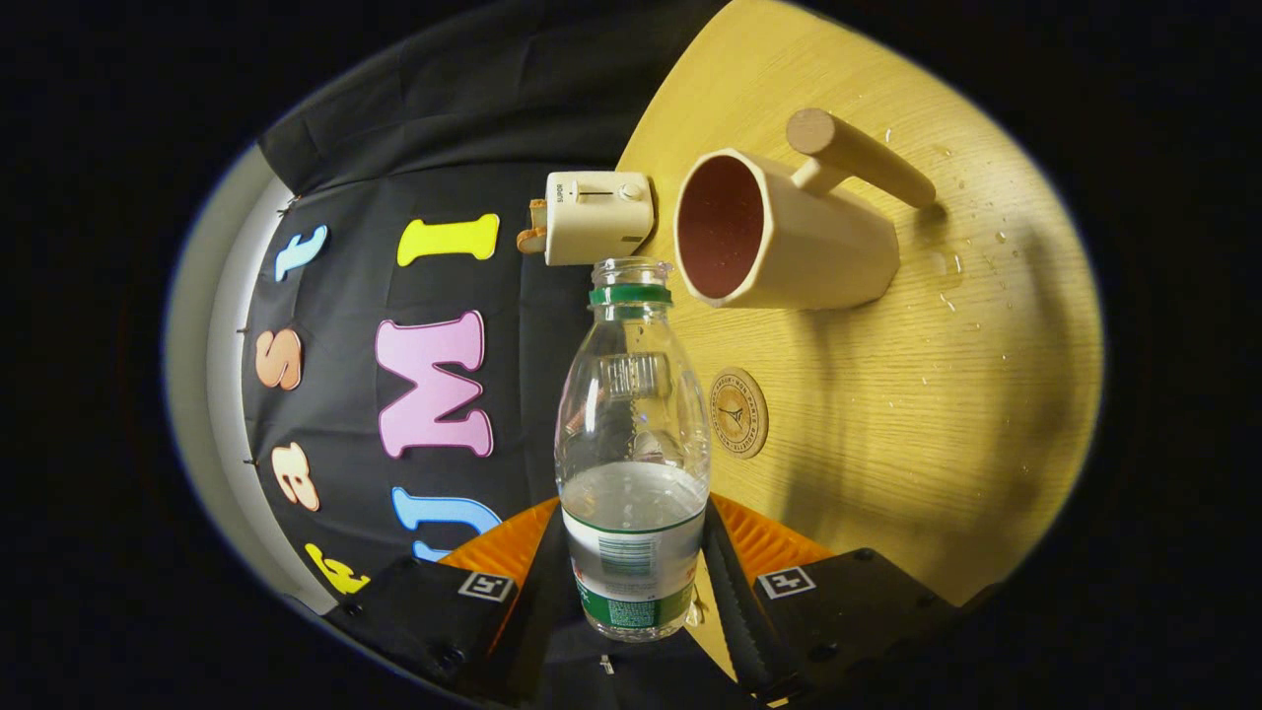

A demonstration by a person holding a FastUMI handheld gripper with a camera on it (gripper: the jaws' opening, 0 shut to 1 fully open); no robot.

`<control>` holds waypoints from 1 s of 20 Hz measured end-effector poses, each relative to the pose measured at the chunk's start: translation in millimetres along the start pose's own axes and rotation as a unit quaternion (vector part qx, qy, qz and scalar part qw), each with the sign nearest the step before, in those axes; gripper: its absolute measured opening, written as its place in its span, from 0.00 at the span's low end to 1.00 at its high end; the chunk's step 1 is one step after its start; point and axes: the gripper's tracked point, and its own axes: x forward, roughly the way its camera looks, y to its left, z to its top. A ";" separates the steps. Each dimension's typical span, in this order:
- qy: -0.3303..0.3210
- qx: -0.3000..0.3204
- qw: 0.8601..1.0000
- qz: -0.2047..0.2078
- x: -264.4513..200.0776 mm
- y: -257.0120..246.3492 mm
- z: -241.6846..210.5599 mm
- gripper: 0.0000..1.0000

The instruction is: Take the bottle from table, then pour the juice into the cup, finally place the bottle on the coaster

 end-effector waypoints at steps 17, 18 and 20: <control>-0.004 0.075 0.997 -0.003 3.1 7.2 4.3 0.74; -0.004 0.078 0.997 -0.003 3.8 8.4 3.8 0.74; -0.004 0.085 0.996 -0.001 4.3 9.9 4.0 0.74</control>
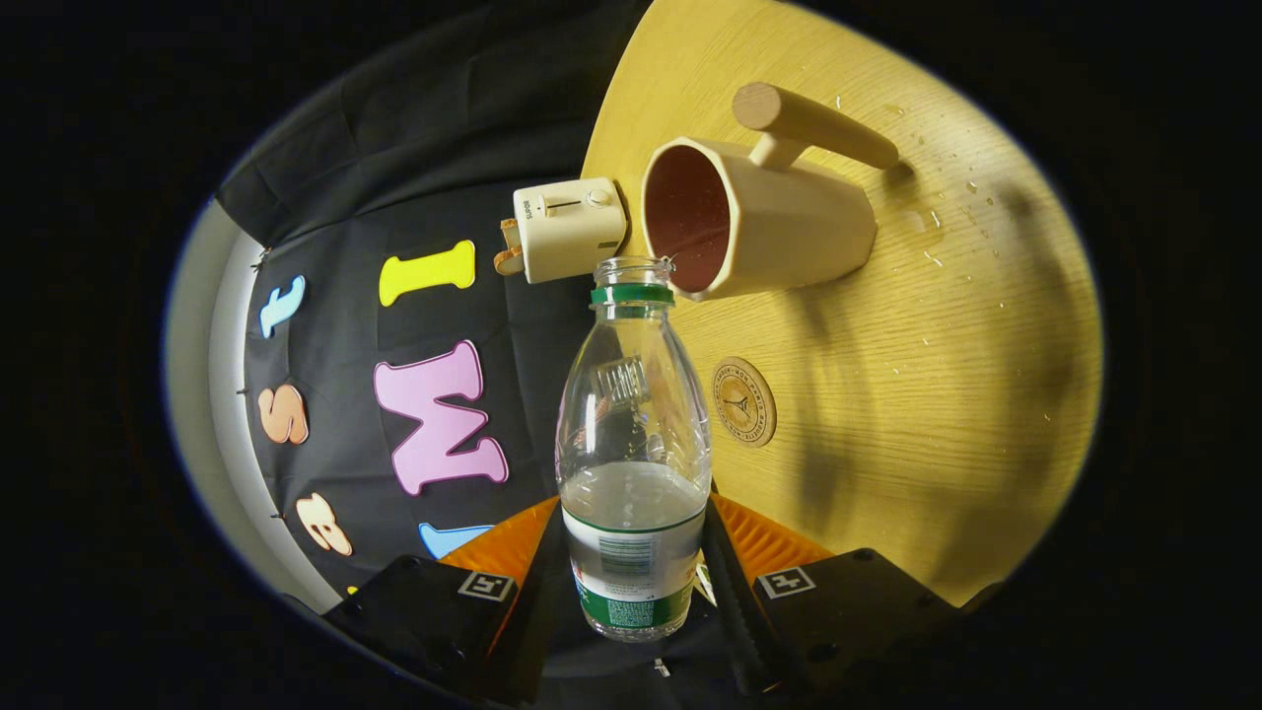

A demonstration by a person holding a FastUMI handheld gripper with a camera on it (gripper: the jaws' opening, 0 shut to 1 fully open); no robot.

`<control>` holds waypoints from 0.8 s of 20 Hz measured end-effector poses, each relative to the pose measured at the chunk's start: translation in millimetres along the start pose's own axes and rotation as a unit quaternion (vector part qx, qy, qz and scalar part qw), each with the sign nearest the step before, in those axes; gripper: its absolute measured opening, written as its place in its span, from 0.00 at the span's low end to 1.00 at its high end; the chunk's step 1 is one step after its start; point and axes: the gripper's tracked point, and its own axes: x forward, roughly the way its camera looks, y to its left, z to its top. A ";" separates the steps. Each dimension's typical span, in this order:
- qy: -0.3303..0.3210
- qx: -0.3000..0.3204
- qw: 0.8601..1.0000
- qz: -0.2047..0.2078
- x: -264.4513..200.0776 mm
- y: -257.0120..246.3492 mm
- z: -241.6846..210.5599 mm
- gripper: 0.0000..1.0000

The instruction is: Take the bottle from table, then pour the juice into the cup, finally place the bottle on the coaster

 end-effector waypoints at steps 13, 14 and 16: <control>-0.004 0.043 0.999 0.012 -0.7 17.4 -1.3 0.74; -0.004 0.046 0.999 0.013 -2.4 18.5 -2.3 0.74; -0.003 0.051 0.999 0.013 -0.9 20.5 -1.7 0.74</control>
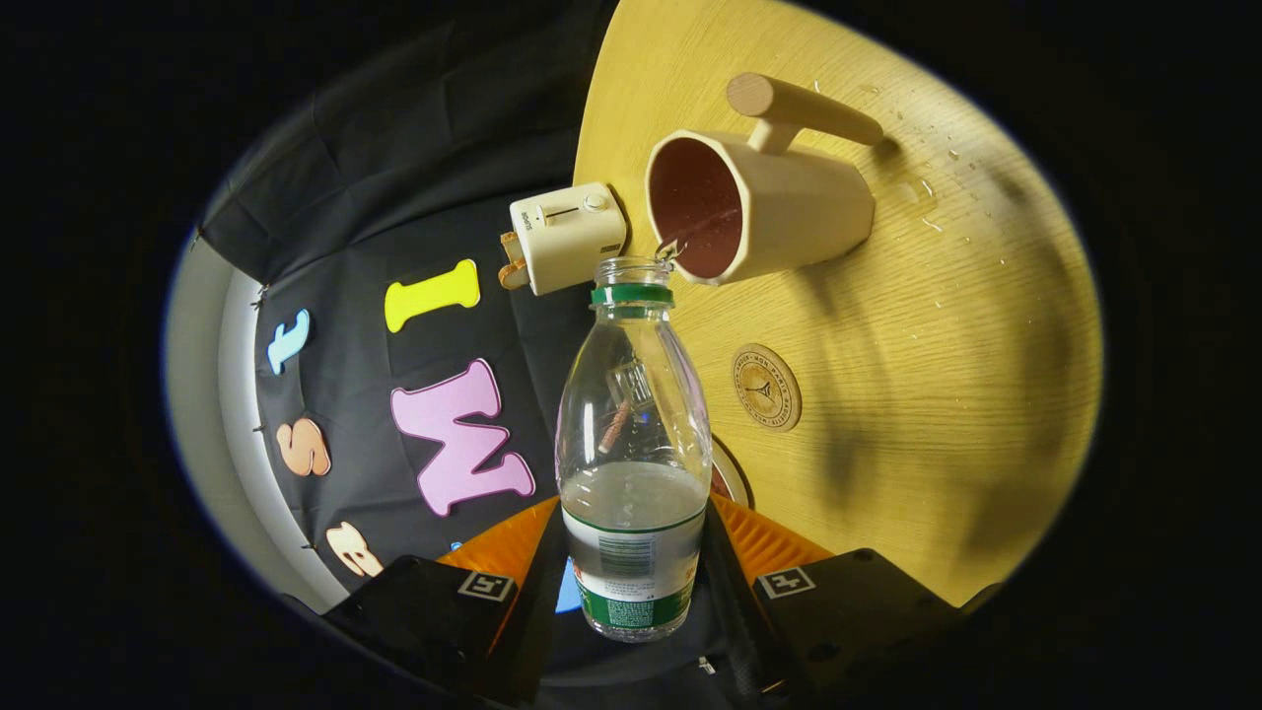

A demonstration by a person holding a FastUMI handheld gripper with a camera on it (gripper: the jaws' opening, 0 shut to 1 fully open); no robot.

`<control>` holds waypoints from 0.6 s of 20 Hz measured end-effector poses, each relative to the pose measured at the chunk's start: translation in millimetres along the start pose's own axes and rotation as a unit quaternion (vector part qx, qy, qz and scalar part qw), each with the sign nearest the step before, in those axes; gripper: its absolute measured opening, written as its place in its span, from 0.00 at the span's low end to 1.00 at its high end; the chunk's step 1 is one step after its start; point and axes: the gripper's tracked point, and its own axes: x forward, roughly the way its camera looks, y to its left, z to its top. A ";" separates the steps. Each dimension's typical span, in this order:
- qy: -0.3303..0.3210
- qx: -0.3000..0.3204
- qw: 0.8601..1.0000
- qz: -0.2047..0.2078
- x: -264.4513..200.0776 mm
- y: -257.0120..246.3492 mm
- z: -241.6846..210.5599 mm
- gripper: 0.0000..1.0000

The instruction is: Take the bottle from table, then pour the juice into the cup, finally place the bottle on the coaster

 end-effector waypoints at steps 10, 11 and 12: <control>-0.002 0.029 1.000 0.003 1.1 10.2 4.2 0.74; -0.002 0.032 0.999 0.002 1.9 10.8 5.2 0.74; -0.002 0.035 0.999 0.001 1.4 11.9 5.2 0.74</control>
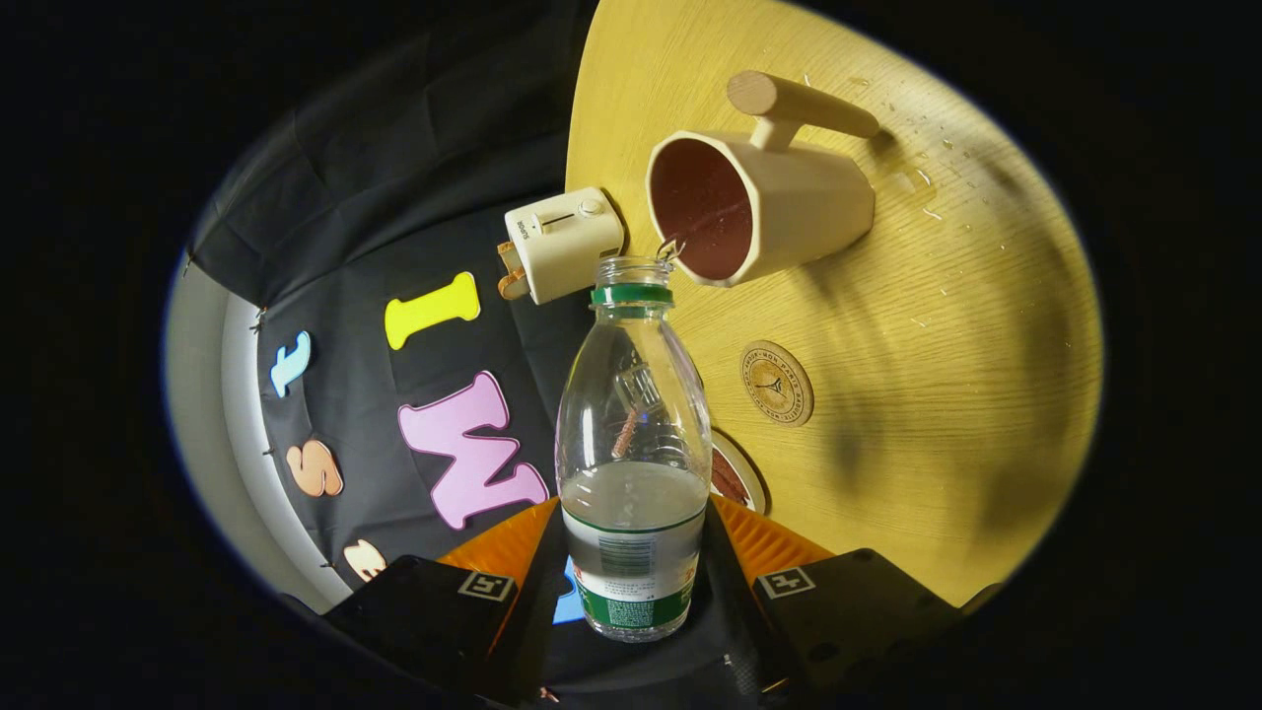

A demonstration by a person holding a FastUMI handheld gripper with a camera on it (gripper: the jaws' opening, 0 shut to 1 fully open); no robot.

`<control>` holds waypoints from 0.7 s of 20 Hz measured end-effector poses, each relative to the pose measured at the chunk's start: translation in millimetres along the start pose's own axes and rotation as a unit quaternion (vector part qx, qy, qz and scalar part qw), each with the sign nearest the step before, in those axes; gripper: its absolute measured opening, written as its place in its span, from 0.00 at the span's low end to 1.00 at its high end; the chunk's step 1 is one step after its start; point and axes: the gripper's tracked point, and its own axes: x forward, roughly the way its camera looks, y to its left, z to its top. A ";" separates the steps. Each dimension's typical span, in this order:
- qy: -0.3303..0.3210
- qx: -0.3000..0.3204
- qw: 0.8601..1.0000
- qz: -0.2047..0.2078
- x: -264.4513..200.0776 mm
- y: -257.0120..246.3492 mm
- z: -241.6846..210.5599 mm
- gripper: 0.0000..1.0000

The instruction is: Take the bottle from table, then pour the juice into the cup, finally place the bottle on the coaster

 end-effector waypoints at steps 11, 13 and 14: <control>0.001 0.039 0.999 0.005 2.5 12.5 4.4 0.74; 0.000 0.049 0.999 0.007 2.7 16.3 5.1 0.74; 0.000 0.055 0.998 0.008 1.7 19.4 4.5 0.74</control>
